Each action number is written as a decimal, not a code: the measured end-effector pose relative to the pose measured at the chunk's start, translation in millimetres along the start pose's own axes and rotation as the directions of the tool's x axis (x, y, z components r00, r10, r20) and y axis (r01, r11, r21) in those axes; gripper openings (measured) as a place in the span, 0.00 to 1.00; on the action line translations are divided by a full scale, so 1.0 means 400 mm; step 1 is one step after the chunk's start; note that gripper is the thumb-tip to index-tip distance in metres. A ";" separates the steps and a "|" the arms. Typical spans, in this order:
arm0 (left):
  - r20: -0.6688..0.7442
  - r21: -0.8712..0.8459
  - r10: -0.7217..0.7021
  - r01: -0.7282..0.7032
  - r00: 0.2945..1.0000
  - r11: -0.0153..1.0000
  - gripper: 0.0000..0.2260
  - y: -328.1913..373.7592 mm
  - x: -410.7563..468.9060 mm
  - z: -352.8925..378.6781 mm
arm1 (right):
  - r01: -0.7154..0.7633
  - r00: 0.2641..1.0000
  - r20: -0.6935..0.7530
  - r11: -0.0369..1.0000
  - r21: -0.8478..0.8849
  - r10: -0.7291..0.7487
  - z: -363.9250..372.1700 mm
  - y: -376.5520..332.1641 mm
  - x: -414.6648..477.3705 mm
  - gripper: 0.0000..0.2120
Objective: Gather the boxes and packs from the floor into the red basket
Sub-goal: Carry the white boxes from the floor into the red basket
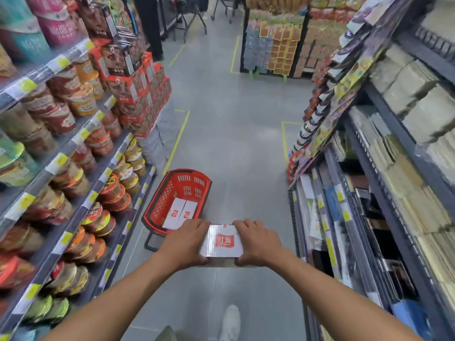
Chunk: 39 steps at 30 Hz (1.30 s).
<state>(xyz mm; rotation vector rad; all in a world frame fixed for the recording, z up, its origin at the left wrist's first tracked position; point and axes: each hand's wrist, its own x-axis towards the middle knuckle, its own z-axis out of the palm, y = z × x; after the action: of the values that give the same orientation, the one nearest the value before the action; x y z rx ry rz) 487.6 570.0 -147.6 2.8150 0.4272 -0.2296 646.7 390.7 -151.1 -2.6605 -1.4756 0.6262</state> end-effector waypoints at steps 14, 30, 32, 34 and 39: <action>-0.046 -0.079 -0.268 0.264 0.962 0.961 0.44 -0.257 0.329 -0.126 | 0.267 0.961 0.096 0.958 -0.105 -0.258 -0.208 0.018 0.567 0.44; -0.029 -0.204 -0.617 0.600 0.786 0.774 0.45 -0.514 0.602 -0.177 | 0.566 0.815 0.280 0.803 -0.189 -0.508 -0.299 -0.045 1.173 0.51; -0.020 -0.213 -0.681 0.663 0.732 0.718 0.44 -0.536 0.624 -0.182 | 0.631 0.760 0.317 0.760 -0.154 -0.567 -0.302 -0.061 1.251 0.50; -0.014 -0.245 -0.753 0.728 0.657 0.640 0.44 -0.550 0.649 -0.184 | 0.701 0.691 0.364 0.702 -0.125 -0.625 -0.313 -0.080 1.337 0.51; 0.019 -0.266 -0.858 0.830 0.513 0.490 0.44 -0.592 0.684 -0.182 | 0.825 0.526 0.449 0.562 -0.061 -0.723 -0.319 -0.137 1.497 0.50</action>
<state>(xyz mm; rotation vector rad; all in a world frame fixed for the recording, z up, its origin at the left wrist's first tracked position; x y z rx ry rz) 680.1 881.7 -192.7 2.1178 1.7494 -0.1787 928.6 932.7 -218.6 -1.6467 -2.7675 0.8902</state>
